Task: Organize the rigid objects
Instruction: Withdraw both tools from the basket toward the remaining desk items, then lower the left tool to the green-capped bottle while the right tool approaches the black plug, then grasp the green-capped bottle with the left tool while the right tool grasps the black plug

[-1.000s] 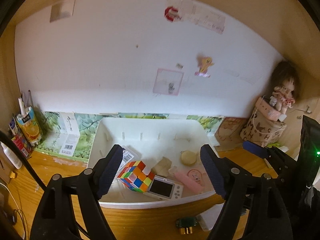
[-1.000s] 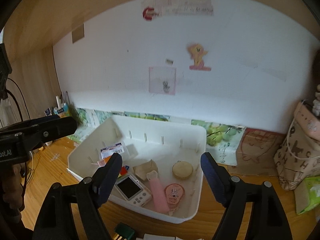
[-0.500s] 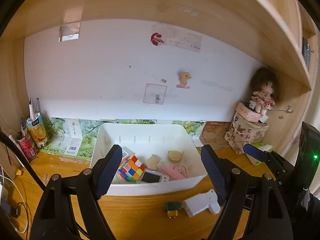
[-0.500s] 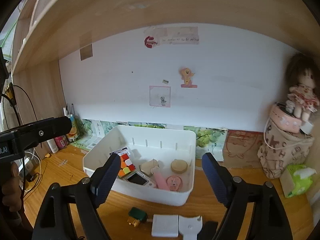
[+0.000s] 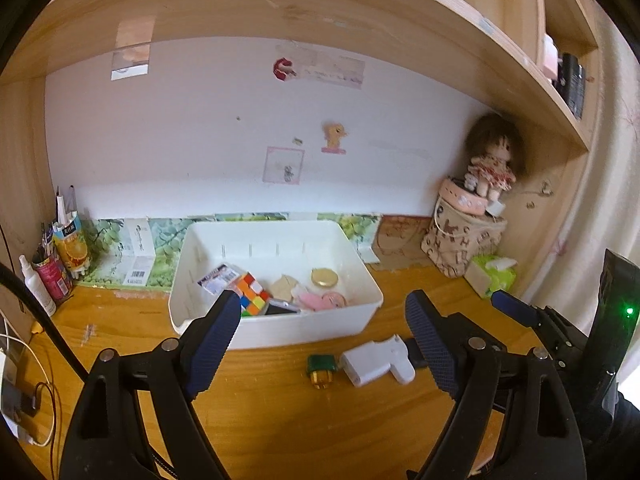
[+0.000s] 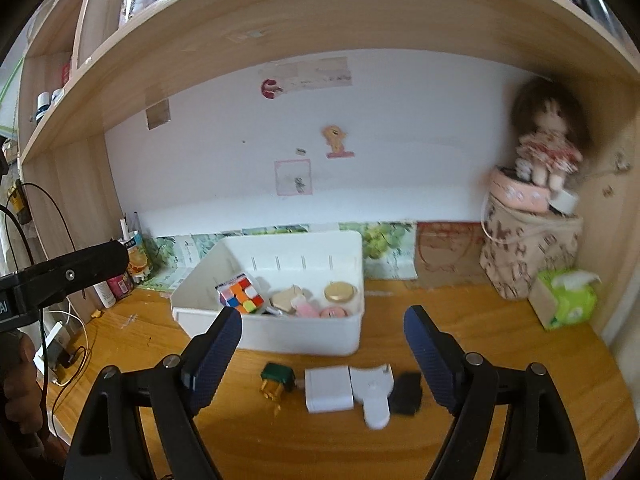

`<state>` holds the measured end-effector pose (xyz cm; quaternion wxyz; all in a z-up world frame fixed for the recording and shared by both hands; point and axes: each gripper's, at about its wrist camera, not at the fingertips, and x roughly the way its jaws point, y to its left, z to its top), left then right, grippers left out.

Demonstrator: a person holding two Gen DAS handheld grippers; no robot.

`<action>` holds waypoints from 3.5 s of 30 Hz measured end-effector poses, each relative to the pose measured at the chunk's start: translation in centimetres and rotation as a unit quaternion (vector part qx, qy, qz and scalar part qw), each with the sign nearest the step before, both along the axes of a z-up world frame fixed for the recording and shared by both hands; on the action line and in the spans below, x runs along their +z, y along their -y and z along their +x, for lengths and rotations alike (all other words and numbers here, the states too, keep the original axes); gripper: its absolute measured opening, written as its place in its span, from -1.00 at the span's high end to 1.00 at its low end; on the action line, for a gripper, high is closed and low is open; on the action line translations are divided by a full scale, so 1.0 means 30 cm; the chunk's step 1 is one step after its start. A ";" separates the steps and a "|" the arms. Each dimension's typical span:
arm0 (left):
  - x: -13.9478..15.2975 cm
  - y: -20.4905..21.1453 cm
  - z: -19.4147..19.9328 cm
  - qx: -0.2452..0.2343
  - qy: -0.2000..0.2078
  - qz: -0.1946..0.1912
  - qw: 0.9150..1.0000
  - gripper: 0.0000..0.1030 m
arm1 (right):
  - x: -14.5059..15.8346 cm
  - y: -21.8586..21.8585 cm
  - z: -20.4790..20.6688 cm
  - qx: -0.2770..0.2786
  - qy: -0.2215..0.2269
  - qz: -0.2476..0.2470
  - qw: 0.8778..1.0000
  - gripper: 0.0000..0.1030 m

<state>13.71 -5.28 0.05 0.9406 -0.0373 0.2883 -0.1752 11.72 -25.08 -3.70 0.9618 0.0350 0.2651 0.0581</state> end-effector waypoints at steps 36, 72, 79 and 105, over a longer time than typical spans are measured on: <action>-0.393 0.204 0.226 -0.028 -0.279 0.156 0.947 -0.68 | -0.380 0.144 -0.030 -0.064 -0.196 0.058 0.977 -0.63; -0.691 0.258 0.468 -0.070 -0.424 0.148 0.891 -0.44 | -0.546 0.230 0.271 -0.125 -0.206 0.074 0.968 -0.63; -0.690 0.267 0.468 -0.084 -0.423 0.125 0.894 -0.11 | -0.561 0.229 0.312 -0.117 -0.211 0.068 0.968 -0.42; -0.620 0.134 0.433 -0.054 -0.414 0.088 0.905 0.11 | -0.539 0.263 0.297 -0.129 -0.229 0.073 0.962 -0.04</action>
